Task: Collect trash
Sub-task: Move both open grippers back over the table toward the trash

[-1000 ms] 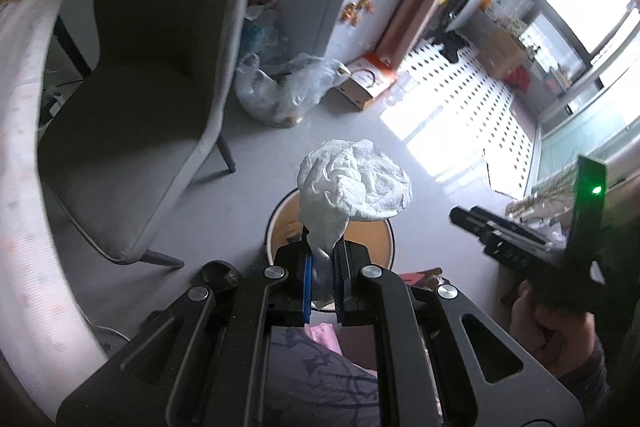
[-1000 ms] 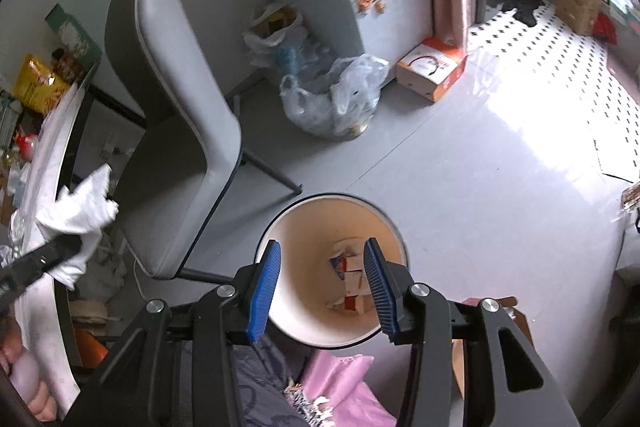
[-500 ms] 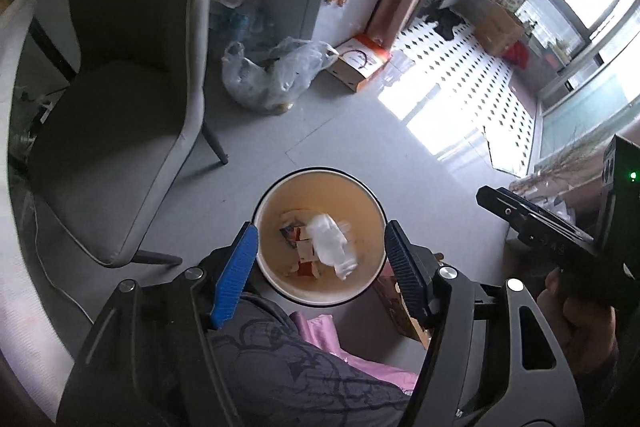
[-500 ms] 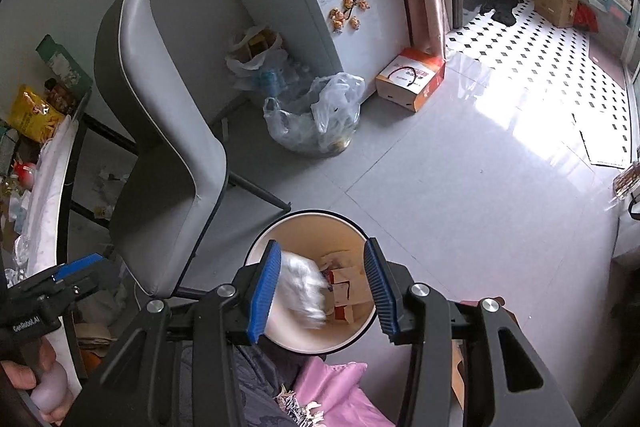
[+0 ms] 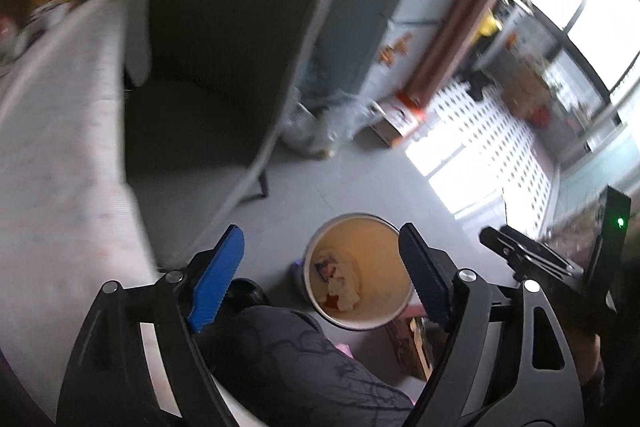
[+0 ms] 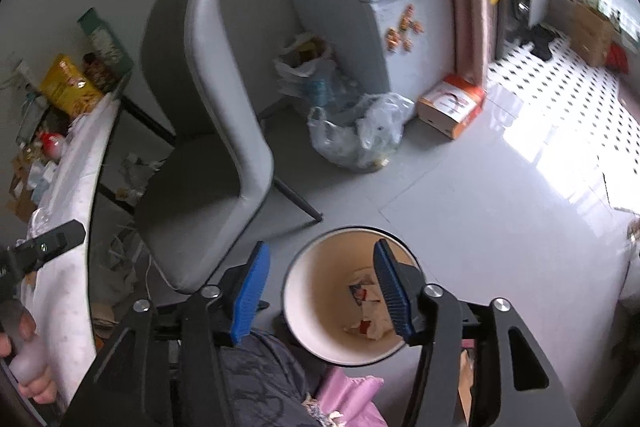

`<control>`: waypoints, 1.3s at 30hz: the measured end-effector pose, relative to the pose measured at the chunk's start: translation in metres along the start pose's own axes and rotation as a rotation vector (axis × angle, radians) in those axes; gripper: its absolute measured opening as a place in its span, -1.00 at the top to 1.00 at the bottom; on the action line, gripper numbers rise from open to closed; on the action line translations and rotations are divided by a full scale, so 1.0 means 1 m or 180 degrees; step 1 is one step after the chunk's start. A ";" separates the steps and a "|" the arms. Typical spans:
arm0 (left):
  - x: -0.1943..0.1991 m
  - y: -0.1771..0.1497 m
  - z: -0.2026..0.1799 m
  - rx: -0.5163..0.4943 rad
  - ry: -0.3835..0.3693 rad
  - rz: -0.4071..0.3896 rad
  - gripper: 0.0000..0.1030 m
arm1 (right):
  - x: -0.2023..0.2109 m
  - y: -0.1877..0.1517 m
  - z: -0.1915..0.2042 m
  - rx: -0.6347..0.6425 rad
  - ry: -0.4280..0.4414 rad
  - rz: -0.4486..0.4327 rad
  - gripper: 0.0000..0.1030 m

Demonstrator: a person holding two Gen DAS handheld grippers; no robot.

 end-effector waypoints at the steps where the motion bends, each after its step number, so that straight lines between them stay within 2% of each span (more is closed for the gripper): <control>1: 0.006 0.002 0.010 0.0051 0.0046 -0.0046 -0.55 | 0.002 0.002 0.011 0.0043 0.0044 -0.0027 -0.23; 6: 0.040 0.008 0.057 0.0306 0.0249 -0.0288 -0.66 | 0.007 0.013 0.059 0.0233 0.0247 -0.0130 -0.60; 10: 0.065 0.009 0.094 0.0535 0.0406 -0.0480 -0.74 | 0.008 0.015 0.101 0.0414 0.0400 -0.0146 -0.73; 15: 0.095 0.002 0.138 0.0809 0.0584 -0.0668 -0.75 | 0.009 0.015 0.148 0.0570 0.0569 -0.0154 -0.79; 26: 0.138 -0.042 0.229 0.1440 0.0963 -0.0895 -0.75 | 0.004 -0.003 0.253 0.0995 0.0852 -0.0046 -0.85; 34: 0.165 -0.065 0.279 0.1799 0.1167 -0.1056 -0.75 | 0.003 -0.019 0.307 0.1262 0.1063 0.0038 -0.83; 39: 0.175 -0.075 0.304 0.1959 0.1264 -0.1129 -0.75 | 0.006 -0.020 0.335 0.1293 0.1201 0.0100 -0.80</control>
Point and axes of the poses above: each gripper's, at about its wrist camera, not at the fingertips, and x roughly against the way its jaws point, z to its left, y to its top, the point moved 5 cm from there along -x, roughly the way its jaws point, and after that the axes turned 3 degrees about -z, right-handed, at the moved point
